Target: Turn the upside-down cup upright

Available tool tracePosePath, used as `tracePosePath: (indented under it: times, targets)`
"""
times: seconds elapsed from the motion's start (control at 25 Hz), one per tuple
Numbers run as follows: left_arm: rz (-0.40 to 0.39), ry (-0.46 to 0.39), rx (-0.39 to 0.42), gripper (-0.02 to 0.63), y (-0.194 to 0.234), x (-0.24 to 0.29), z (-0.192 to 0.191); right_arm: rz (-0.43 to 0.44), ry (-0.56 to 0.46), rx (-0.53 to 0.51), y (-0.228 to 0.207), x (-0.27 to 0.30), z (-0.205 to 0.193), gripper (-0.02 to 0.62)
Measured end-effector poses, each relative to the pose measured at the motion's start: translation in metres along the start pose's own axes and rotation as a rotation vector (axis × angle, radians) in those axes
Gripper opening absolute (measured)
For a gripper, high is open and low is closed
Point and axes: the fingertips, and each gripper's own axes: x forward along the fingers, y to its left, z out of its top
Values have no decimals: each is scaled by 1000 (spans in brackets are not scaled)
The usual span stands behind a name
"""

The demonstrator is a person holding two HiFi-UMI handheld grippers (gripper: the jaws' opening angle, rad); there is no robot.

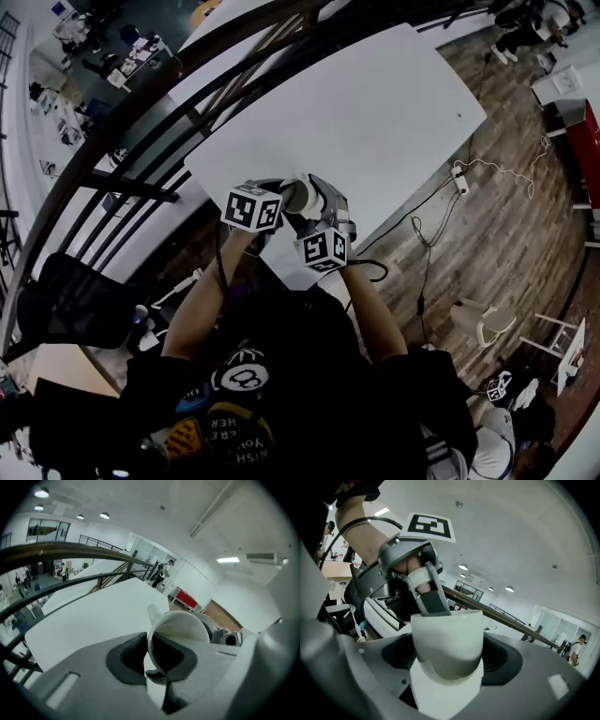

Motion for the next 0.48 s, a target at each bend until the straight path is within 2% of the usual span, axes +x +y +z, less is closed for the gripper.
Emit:
tracePosePath:
  times: [0.08,0.12,0.16,0.2,0.28,0.36,0.48]
  targets:
    - [-59,-20,-53,41,-7,-5,4,7,-39,30,-4,-11,5,396]
    - [-70,-39,-73,41,-7,-8,8,10,-67,82,-7,-18,7,396]
    - [-71,-68,-92,41,-5,-12,13,13,-102,169,-13,-25,8,396]
    - [-65,-102,-110,41,0,-17,19,19,-142,300,-20,-33,7,396]
    - [-57,-174,-129,41,8,-31,33,57,-234,693,-35,-46,5,393]
    - [-67,-234,-110,41,8,-42,45,160,-352,1155,-49,-53,5,387]
    - [-73,-299,-33,41,-3,-50,56,447,-569,1817,-58,-48,5,385]
